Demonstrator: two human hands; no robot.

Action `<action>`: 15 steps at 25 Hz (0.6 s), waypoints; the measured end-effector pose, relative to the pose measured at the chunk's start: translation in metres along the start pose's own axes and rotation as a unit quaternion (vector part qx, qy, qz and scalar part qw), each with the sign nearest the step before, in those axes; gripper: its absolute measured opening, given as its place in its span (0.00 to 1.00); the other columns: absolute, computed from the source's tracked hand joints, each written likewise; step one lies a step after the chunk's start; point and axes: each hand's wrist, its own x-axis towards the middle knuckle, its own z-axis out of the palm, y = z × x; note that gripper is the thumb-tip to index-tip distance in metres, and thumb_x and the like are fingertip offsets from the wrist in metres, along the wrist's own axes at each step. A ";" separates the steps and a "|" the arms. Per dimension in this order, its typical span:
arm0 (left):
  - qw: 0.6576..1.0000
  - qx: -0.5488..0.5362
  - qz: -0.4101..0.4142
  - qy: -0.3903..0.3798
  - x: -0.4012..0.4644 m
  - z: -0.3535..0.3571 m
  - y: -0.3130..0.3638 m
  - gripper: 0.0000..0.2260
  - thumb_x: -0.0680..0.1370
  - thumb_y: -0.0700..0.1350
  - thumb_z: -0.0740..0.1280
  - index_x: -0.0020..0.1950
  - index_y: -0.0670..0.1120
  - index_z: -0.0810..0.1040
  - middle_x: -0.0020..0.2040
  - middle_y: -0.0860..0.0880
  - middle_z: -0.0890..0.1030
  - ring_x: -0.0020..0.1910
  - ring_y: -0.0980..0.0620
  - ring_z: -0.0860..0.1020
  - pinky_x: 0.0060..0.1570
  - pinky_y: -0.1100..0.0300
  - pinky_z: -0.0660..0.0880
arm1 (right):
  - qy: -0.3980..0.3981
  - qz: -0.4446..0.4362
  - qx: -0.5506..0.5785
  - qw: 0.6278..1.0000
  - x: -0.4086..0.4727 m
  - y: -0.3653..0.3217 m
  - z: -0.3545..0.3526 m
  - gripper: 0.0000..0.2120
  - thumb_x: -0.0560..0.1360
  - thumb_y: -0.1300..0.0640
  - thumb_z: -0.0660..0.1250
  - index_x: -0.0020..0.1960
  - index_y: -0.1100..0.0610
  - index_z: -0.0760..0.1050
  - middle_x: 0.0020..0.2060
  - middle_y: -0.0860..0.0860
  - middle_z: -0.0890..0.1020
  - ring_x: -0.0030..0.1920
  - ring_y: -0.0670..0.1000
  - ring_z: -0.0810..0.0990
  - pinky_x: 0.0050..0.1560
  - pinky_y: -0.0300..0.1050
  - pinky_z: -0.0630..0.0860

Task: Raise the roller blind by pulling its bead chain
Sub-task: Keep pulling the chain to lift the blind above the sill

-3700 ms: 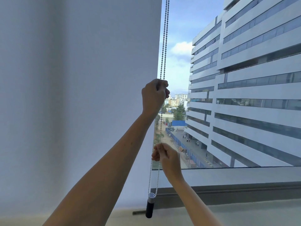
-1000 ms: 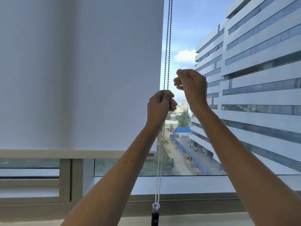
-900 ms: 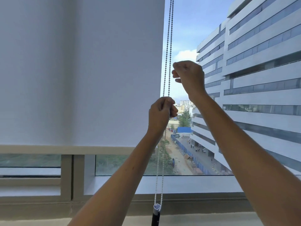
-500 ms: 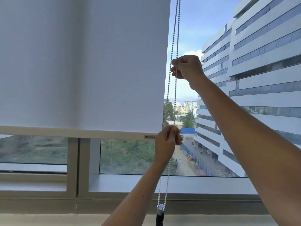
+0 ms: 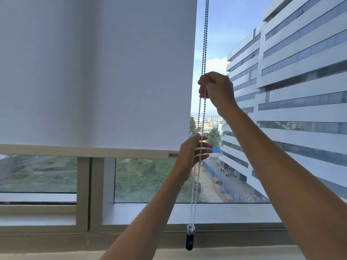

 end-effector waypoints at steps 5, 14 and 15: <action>0.998 -0.065 0.022 0.012 0.049 0.008 0.084 0.22 0.83 0.55 0.49 0.53 0.43 0.77 0.42 0.47 0.82 0.40 0.50 0.82 0.42 0.59 0.79 | 0.008 -0.019 -0.088 0.996 -0.041 0.024 0.004 0.09 0.77 0.59 0.63 0.41 0.56 0.80 0.28 0.48 0.80 0.24 0.37 0.75 0.28 0.27 0.72; 0.998 -0.010 0.058 -0.014 0.075 0.015 0.155 0.11 0.82 0.44 0.57 0.54 0.41 0.76 0.45 0.45 0.83 0.40 0.51 0.84 0.43 0.59 0.82 | -0.027 0.006 -0.044 0.999 -0.141 0.070 0.033 0.11 0.77 0.65 0.62 0.40 0.57 0.78 0.26 0.52 0.80 0.25 0.43 0.77 0.30 0.33 0.75; 0.998 -0.010 0.064 -0.007 0.075 0.015 0.155 0.10 0.82 0.43 0.57 0.54 0.41 0.77 0.43 0.45 0.83 0.38 0.52 0.84 0.41 0.60 0.82 | -0.029 0.006 -0.040 0.999 -0.150 0.072 0.036 0.11 0.77 0.66 0.62 0.39 0.57 0.78 0.26 0.51 0.80 0.25 0.42 0.76 0.30 0.32 0.75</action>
